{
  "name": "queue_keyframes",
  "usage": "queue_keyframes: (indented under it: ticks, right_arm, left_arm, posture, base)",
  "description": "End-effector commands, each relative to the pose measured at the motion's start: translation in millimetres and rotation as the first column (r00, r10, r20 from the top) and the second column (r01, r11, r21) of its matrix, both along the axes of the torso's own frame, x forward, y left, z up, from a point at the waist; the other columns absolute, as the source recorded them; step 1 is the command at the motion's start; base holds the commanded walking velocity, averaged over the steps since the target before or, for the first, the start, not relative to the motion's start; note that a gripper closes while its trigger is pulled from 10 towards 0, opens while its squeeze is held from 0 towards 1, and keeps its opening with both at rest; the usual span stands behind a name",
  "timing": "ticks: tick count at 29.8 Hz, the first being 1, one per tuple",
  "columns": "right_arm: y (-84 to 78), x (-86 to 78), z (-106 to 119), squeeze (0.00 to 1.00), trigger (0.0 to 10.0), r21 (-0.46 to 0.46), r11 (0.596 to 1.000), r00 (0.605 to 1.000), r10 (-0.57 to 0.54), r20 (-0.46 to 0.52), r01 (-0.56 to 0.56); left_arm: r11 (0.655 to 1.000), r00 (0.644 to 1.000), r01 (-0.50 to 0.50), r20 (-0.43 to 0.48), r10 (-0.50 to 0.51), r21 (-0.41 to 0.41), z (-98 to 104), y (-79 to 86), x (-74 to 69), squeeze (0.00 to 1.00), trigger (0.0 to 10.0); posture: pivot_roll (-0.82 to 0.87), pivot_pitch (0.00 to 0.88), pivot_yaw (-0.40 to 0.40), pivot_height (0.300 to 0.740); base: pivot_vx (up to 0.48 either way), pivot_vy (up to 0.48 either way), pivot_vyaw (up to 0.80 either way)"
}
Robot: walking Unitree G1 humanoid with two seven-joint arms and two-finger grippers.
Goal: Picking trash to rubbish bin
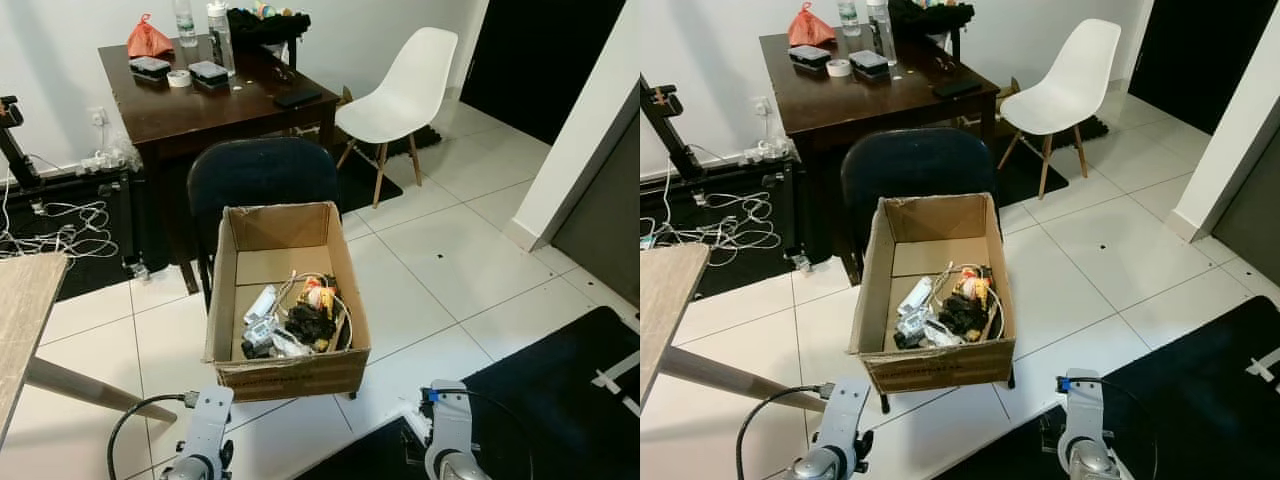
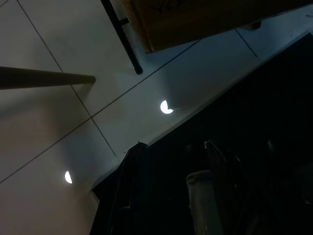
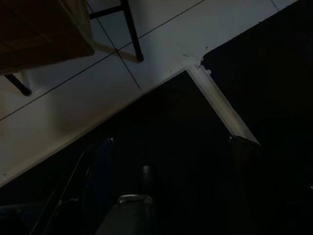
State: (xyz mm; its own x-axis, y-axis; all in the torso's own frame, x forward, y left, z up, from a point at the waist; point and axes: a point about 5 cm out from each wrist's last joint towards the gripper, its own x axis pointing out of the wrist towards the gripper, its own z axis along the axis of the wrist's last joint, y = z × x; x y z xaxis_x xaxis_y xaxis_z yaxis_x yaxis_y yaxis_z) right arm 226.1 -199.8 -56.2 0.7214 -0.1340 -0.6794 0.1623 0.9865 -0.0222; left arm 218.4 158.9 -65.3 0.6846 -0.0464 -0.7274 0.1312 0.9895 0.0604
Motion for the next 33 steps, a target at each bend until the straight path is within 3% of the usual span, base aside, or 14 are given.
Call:
queue_keyframes:
  ticks: [1,18,33]
  right_arm:
    - [-0.9,-4.0,-2.4,0.00,10.0,0.011,1.000,1.000,-0.012,-0.008,0.012]
    - [-2.1,-12.7,-7.3,0.00,10.0,0.004,1.000,1.000,-0.003,-0.030,0.003]
    - [-0.7,-13.7,-8.0,0.00,10.0,0.005,1.000,1.000,0.005,-0.030,-0.005]
  left_arm:
    - [1.000,1.000,-0.014,-0.009,0.014,0.008,-1.6,4.5,-2.8,0.00,10.0]
    - [1.000,1.000,0.005,-0.025,-0.005,0.003,-6.2,-1.8,-10.6,0.00,10.0]
    - [1.000,1.000,0.011,-0.016,-0.011,0.004,-3.5,-2.0,-5.7,0.00,10.0]
  posture:
    - [0.06,0.058,0.001,0.740]
    - [0.07,0.062,-0.005,0.740]
    - [0.07,0.057,-0.007,0.740]
  base:
    - [0.000,0.000,0.00]
    - [0.000,0.000,0.00]
    - [0.000,0.000,0.00]
